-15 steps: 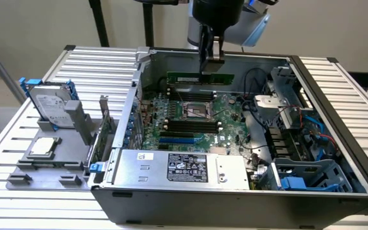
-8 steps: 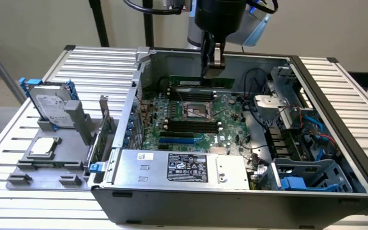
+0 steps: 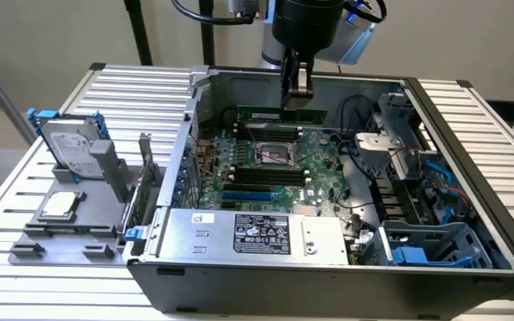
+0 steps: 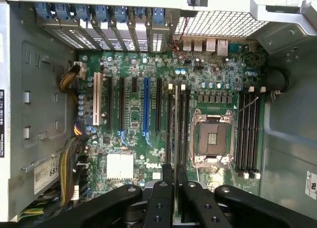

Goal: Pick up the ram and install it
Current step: 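Pick up the ram and move it above insertion slot, then insert the ram into the slot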

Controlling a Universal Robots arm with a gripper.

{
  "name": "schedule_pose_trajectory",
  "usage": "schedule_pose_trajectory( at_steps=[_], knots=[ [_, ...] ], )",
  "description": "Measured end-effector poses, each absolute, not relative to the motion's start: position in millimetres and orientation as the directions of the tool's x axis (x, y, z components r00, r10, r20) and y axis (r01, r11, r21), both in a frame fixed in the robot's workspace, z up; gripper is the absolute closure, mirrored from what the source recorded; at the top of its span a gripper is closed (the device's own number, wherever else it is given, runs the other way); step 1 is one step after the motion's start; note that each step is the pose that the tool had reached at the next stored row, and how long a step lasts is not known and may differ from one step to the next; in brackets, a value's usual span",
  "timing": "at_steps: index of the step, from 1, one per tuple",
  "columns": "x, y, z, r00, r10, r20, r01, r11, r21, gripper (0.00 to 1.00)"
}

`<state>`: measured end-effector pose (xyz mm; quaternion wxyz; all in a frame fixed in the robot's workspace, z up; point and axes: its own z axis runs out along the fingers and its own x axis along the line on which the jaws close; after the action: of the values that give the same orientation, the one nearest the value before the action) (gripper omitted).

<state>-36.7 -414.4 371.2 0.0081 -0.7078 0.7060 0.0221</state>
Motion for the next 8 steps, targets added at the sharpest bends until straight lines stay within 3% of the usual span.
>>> schedule_pose_trajectory(
  at_steps=[8],
  knots=[
    [-36.6,-414.4,371.2,0.002,-0.999,-0.043,-1.0,-0.003,0.02,0.86]
  ],
)
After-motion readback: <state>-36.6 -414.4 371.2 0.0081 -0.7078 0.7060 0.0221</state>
